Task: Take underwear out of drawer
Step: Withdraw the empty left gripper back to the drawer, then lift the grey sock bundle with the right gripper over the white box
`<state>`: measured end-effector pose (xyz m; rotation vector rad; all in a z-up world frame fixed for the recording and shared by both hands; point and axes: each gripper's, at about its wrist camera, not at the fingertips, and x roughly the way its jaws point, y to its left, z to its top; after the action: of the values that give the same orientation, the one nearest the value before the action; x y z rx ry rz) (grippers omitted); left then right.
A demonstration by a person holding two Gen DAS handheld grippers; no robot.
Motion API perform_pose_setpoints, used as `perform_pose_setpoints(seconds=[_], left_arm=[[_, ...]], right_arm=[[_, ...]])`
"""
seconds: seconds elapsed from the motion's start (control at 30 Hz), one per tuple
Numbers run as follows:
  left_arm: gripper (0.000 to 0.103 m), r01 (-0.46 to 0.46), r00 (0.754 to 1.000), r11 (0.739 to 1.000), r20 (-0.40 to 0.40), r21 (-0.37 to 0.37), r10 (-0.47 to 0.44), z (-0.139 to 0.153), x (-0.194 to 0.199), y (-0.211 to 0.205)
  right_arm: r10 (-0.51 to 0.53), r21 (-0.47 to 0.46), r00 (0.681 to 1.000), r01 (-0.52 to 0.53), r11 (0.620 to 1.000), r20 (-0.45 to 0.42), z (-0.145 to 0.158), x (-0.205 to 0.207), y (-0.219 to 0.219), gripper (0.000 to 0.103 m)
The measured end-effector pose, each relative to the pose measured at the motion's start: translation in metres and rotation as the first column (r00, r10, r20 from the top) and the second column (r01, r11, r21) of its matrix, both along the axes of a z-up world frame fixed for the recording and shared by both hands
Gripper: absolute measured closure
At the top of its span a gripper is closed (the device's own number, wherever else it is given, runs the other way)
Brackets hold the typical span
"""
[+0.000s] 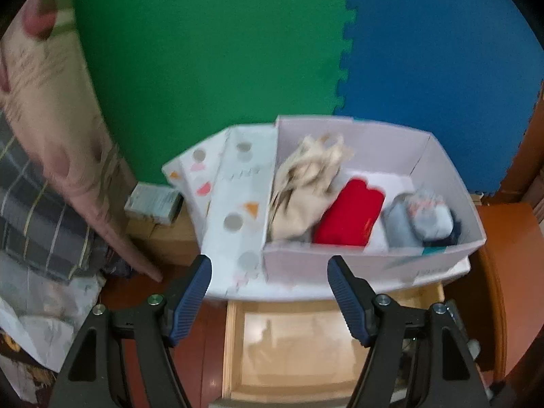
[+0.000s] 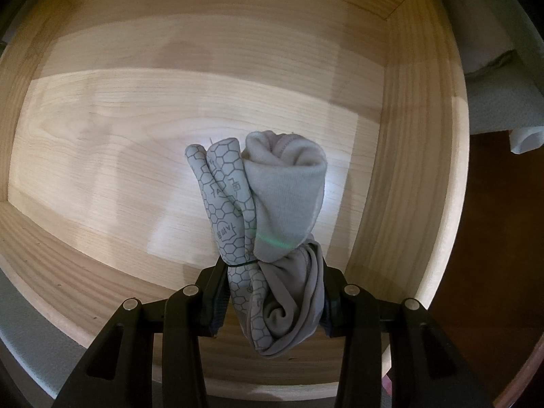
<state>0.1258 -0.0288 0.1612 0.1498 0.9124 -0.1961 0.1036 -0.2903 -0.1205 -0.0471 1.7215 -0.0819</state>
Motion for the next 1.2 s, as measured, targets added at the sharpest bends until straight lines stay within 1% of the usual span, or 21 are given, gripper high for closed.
perform_pose_setpoints(seconds=[0.17,0.2,0.33,0.47,0.7,0.77,0.9,1.0,1.13,1.2], left_arm=[[0.03,-0.065,0.995,0.998,-0.074,-0.016,0.063,-0.047,-0.023,0.027],[0.03,-0.091,0.992,0.996,-0.09,-0.022,0.089,-0.059,-0.028,0.033],[0.03,-0.146,0.982,0.988,-0.131,-0.053,0.138,-0.093,-0.04,0.045],[0.03,-0.176,0.976,0.983,-0.139,-0.057,0.167,-0.118,-0.051,0.045],[0.03,-0.161,0.978,0.987,-0.136,0.0,0.16,-0.157,-0.067,0.025],[0.03,-0.154,0.979,0.988,-0.133,0.012,0.154,-0.165,-0.071,0.02],[0.03,-0.142,0.982,0.988,-0.116,0.065,0.149,-0.179,-0.079,0.012],[0.03,-0.147,0.988,0.987,-0.038,0.062,0.15,-0.171,-0.086,0.011],[0.03,-0.138,0.99,0.988,-0.027,0.069,0.14,-0.172,-0.086,0.011],[0.03,-0.126,0.991,0.991,-0.04,0.054,0.128,-0.173,-0.085,0.012]], right_arm=[[0.004,-0.01,1.0,-0.004,1.0,-0.002,-0.001,0.001,0.007,0.064],[0.005,-0.012,1.0,-0.005,1.0,-0.002,-0.001,0.002,0.008,0.064],[0.008,-0.018,1.0,-0.008,1.0,-0.001,-0.003,0.001,0.012,0.064],[0.014,-0.026,1.0,-0.014,1.0,0.003,-0.003,-0.001,0.017,0.064],[0.013,-0.016,1.0,-0.012,1.0,0.018,0.0,-0.01,0.019,0.064],[0.012,-0.016,0.999,-0.012,1.0,0.03,0.002,-0.013,0.02,0.064],[0.01,-0.015,0.998,-0.009,1.0,0.056,0.008,-0.02,0.018,0.064],[0.009,-0.003,0.997,-0.008,1.0,0.077,0.007,-0.028,0.014,0.064],[0.007,0.008,0.991,-0.009,1.0,0.132,0.016,-0.035,0.013,0.064],[0.014,0.019,0.986,-0.018,1.0,0.164,0.021,-0.042,0.015,0.064]])
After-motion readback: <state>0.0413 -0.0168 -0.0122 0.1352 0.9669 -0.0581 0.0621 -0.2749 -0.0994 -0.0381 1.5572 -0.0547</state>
